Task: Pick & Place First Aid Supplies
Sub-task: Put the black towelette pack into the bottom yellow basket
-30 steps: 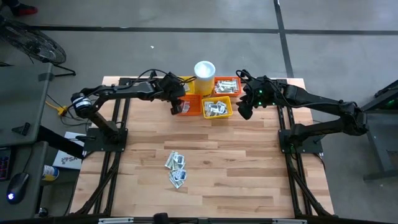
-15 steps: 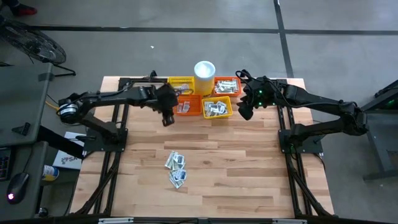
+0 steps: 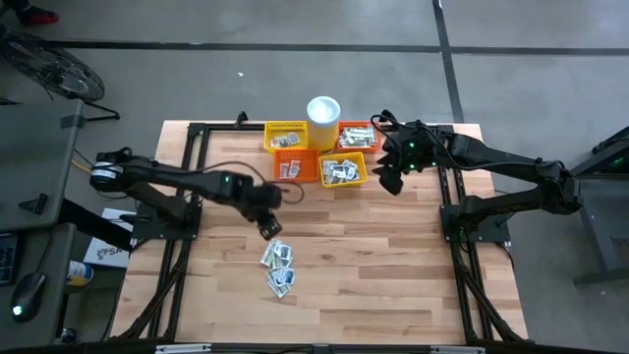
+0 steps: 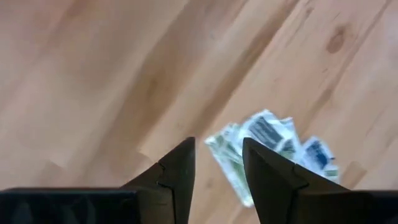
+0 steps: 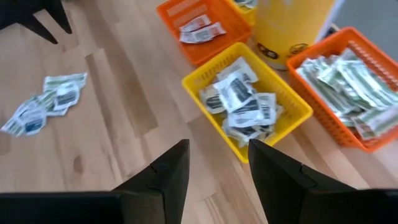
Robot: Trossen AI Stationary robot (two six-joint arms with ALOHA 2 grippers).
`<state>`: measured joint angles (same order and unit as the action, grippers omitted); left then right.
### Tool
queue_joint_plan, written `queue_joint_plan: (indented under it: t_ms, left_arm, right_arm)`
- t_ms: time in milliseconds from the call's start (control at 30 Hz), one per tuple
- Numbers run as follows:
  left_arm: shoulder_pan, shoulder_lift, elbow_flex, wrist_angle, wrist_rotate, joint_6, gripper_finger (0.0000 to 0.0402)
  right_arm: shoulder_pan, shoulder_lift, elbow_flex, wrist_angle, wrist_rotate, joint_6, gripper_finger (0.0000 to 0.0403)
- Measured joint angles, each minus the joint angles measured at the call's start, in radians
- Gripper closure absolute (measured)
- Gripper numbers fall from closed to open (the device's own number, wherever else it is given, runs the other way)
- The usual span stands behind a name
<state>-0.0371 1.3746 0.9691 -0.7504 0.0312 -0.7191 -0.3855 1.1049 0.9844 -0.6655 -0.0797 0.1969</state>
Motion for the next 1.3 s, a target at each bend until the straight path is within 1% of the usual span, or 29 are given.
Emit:
queue_joint_plan:
  t_ms: [167, 300, 467, 567, 667, 767, 900, 1300]
  left_arm:
    - [-0.134, 0.000, 0.000, 0.021, -0.059, -0.250, 0.0269]
    - [-0.214, 0.000, -0.018, 0.110, -0.090, -0.449, 0.0269]
    - [-0.280, 0.001, -0.078, 0.244, -0.109, -0.718, 0.0269]
    - [-0.314, 0.001, -0.117, 0.288, -0.142, -0.871, 0.0269]
    - [-0.339, 0.001, -0.152, 0.307, -0.157, -0.978, 0.0269]
    - [-0.346, 0.001, -0.188, 0.382, -0.170, -1.043, 0.0269]
    - [-0.343, 0.001, -0.228, 0.459, -0.173, -1.069, 0.0269]
    - [-0.343, 0.020, -0.286, 0.469, -0.177, -1.171, 0.0269]
  right_arm:
    - [0.000, 0.000, 0.000, 0.000, -0.044, -0.050, 0.0245]
    - [0.000, 0.000, 0.000, 0.000, -0.056, -0.076, 0.0245]
    - [0.000, 0.000, 0.000, 0.000, -0.061, -0.093, 0.0245]
    - [0.000, 0.000, 0.000, 0.000, -0.073, -0.106, 0.0245]
    - [0.000, 0.000, 0.000, 0.000, -0.090, -0.113, 0.0245]
    - [0.000, 0.000, 0.000, 0.000, -0.092, -0.113, 0.0245]
    - [0.000, 0.000, 0.000, 0.000, -0.092, -0.119, 0.0245]
    - [0.000, 0.000, 0.000, 0.001, -0.092, -0.127, 0.0245]
